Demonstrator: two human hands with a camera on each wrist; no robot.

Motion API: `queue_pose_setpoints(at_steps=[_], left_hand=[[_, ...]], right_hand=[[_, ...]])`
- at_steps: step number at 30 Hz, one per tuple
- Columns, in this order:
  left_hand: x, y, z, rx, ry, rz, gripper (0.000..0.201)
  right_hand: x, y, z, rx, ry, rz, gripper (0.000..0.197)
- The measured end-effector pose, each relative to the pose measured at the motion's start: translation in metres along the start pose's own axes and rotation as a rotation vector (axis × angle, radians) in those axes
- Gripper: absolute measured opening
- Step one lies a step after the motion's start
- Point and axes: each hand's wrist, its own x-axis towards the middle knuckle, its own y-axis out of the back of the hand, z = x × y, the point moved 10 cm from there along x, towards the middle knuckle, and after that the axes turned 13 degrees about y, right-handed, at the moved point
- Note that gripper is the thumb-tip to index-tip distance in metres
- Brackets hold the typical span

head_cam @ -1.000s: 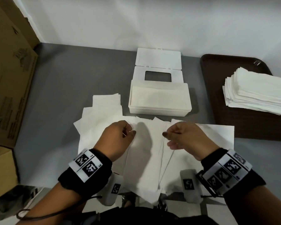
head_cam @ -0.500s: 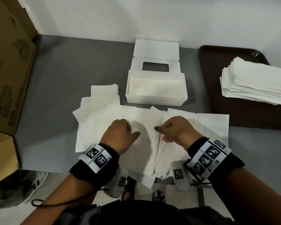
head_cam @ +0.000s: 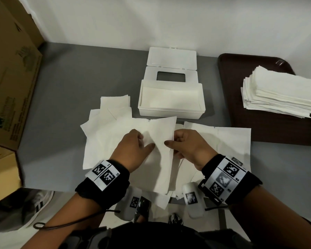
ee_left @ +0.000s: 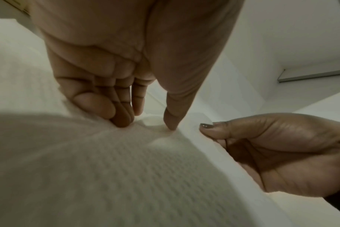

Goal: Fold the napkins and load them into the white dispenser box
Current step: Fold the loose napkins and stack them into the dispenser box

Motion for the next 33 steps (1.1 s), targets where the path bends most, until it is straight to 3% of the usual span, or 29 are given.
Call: queue_pose_setpoints(at_steps=[3, 6, 8, 11, 16, 20, 22, 25, 33], left_hand=[[0.004, 0.001, 0.000, -0.012, -0.031, -0.016, 0.034], [0.005, -0.006, 0.000, 0.002, -0.073, -0.075, 0.040], [0.007, -0.008, -0.003, -0.027, -0.064, -0.091, 0.032], [0.007, -0.008, -0.004, -0.067, -0.054, -0.103, 0.029], [-0.002, -0.001, 0.013, -0.182, -0.048, -0.150, 0.053], [-0.010, -0.011, 0.030, -0.421, -0.038, -0.340, 0.064], [-0.012, -0.012, 0.042, -0.524, -0.091, -0.395, 0.044], [-0.009, -0.012, 0.044, -0.671, -0.025, -0.409, 0.026], [-0.005, -0.031, 0.025, -0.786, 0.186, -0.442, 0.037]], right_hand=[[-0.002, -0.001, -0.005, 0.029, 0.054, -0.033, 0.039], [-0.005, 0.001, -0.007, 0.077, 0.054, -0.021, 0.025], [-0.006, 0.006, -0.008, 0.098, 0.057, 0.016, 0.016], [-0.010, 0.012, -0.013, 0.133, 0.076, 0.058, 0.016], [-0.015, 0.027, -0.022, 0.326, 0.092, 0.139, 0.022], [-0.016, 0.032, -0.025, 0.443, 0.098, 0.144, 0.023], [-0.016, 0.035, -0.025, 0.426, 0.103, 0.168, 0.019], [-0.015, 0.044, -0.022, 0.317, 0.134, 0.238, 0.018], [-0.016, 0.064, -0.011, 0.126, 0.201, 0.344, 0.008]])
